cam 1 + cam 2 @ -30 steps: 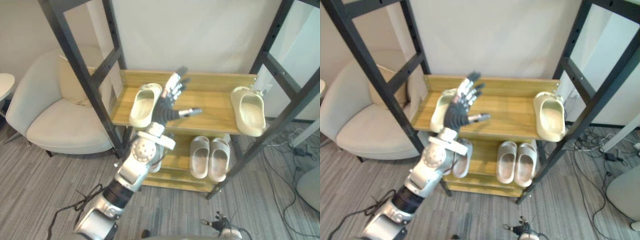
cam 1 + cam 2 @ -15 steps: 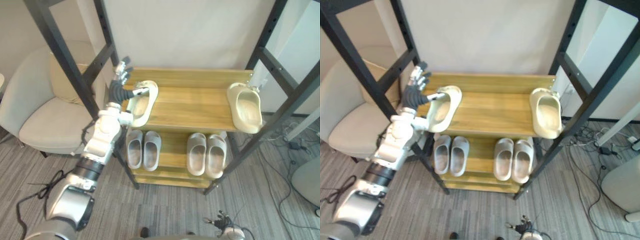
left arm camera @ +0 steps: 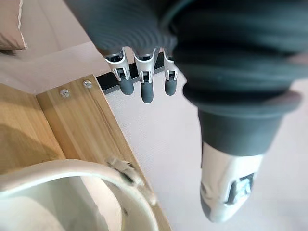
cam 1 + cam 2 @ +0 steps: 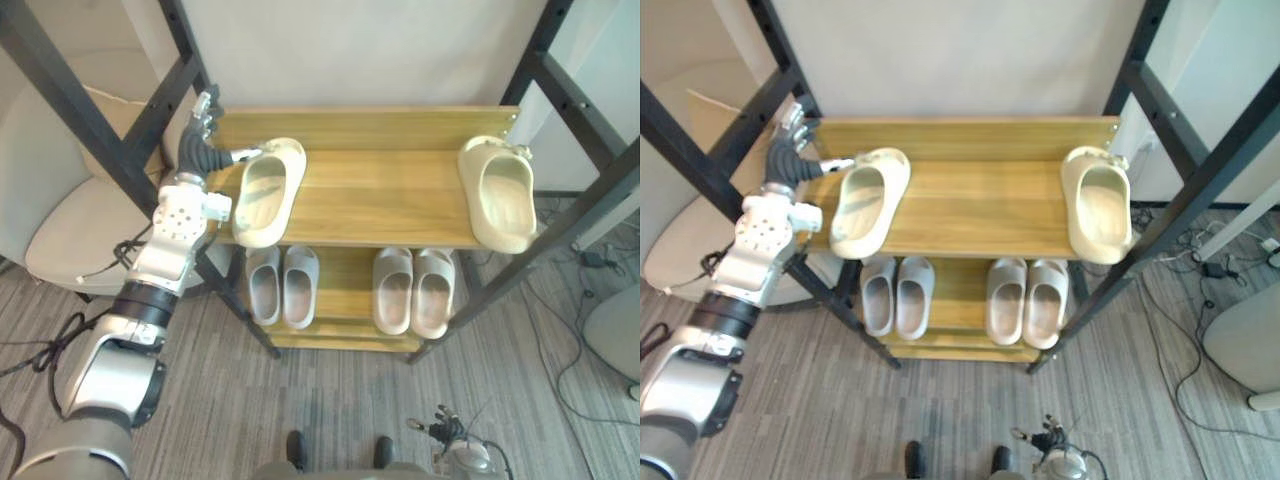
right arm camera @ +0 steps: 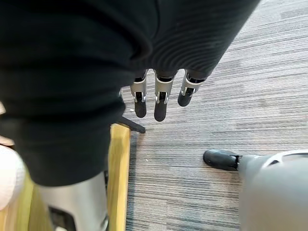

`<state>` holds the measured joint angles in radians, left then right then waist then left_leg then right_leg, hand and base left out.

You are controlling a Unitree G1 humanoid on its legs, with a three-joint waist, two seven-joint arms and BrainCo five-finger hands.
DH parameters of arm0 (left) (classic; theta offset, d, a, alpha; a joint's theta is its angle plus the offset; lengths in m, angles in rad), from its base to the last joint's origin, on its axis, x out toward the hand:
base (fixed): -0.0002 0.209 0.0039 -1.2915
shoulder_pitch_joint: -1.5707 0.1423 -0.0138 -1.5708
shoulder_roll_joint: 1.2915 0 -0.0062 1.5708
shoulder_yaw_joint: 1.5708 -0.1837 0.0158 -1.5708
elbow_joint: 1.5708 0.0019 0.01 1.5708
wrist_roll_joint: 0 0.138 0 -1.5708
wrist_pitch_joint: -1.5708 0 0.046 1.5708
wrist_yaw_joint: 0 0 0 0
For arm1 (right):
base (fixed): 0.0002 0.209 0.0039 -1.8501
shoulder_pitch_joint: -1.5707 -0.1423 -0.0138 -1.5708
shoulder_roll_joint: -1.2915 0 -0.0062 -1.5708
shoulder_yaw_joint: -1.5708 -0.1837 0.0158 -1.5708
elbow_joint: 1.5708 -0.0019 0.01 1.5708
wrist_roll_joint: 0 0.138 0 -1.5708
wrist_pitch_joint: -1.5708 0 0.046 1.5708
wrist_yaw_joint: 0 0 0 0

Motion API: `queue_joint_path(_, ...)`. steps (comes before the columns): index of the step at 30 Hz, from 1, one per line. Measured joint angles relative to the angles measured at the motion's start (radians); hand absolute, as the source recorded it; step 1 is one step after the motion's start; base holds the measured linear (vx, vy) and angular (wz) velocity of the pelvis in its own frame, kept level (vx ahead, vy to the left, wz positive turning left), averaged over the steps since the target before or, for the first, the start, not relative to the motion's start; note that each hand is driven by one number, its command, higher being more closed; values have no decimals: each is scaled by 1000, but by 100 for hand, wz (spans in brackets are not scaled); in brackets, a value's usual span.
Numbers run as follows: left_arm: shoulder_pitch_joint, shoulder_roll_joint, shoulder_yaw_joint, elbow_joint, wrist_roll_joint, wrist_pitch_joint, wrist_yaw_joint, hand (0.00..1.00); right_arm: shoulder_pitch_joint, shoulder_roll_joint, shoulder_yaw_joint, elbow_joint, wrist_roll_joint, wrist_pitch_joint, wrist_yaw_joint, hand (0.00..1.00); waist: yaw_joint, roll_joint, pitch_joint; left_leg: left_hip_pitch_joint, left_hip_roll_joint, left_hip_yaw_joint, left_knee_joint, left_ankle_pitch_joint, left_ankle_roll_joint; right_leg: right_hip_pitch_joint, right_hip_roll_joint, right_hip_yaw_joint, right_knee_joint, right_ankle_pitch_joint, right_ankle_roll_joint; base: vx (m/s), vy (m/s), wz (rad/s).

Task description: Organize the slippers on the shoe rack

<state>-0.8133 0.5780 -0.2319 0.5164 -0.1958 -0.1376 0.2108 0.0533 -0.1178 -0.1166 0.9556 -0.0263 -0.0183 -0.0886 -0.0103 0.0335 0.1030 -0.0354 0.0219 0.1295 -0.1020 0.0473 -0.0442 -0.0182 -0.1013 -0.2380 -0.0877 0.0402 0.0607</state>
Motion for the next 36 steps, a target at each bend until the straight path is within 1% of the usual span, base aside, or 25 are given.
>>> queue_joint_path(2,-1,4,0,20,11,5,0,0,3,0,0,0,6,0,0,0,-6,0,0,2,-1,1,0,0,0,1,0,2,0,0,0,-3,2,-2)
queue_joint_path(6,-20,9,-3,61,42,21,-1,0,3,1,0,0,7,0,0,0,-8,4,4,1,-1,3,0,0,0,-1,0,4,0,0,0,0,0,0)
queue_joint_path(14,-81,14,-29,185,153,48,-19,0,-16,1,0,0,8,-2,-1,0,-11,17,16,-9,0,23,0,0,0,-21,0,27,0,3,-1,-9,7,-7)
queue_joint_path(15,-87,15,-31,195,164,58,-19,0,-15,1,0,0,9,-2,-1,0,-14,17,17,-12,0,24,0,0,0,-25,0,28,0,6,-1,0,6,-3)
queue_joint_path(19,-110,16,-33,248,197,64,-19,0,-16,2,-7,0,28,-2,-1,0,-19,16,19,-19,0,28,0,0,0,-33,0,31,0,8,-1,4,1,-1)
queue_joint_path(20,-112,16,-33,250,200,64,-19,100,-16,3,-9,1,28,-2,-2,0,-20,16,19,-19,0,28,0,0,0,-33,0,31,0,8,-1,0,0,0)
queue_joint_path(21,-122,16,-33,265,222,65,-19,100,-17,4,-15,1,28,-2,-2,0,-22,16,20,-19,0,29,0,0,0,-34,0,33,0,8,-1,0,0,0)
queue_joint_path(25,-154,20,-33,293,237,66,-18,100,-28,4,-34,1,29,-4,-3,0,-25,16,39,-18,2,39,0,0,0,-39,1,41,3,12,-3,-22,7,-7)
queue_joint_path(27,-158,35,-33,300,253,66,-19,100,-35,4,-37,1,29,-5,-4,0,-24,17,44,-18,2,55,0,0,0,-51,0,58,13,13,-2,-31,19,-19)
queue_joint_path(36,-165,35,-27,310,254,75,-14,100,-34,18,-39,1,29,-5,-8,0,-30,17,45,-16,1,60,0,0,0,-51,-1,62,12,20,-1,-2,2,-1)
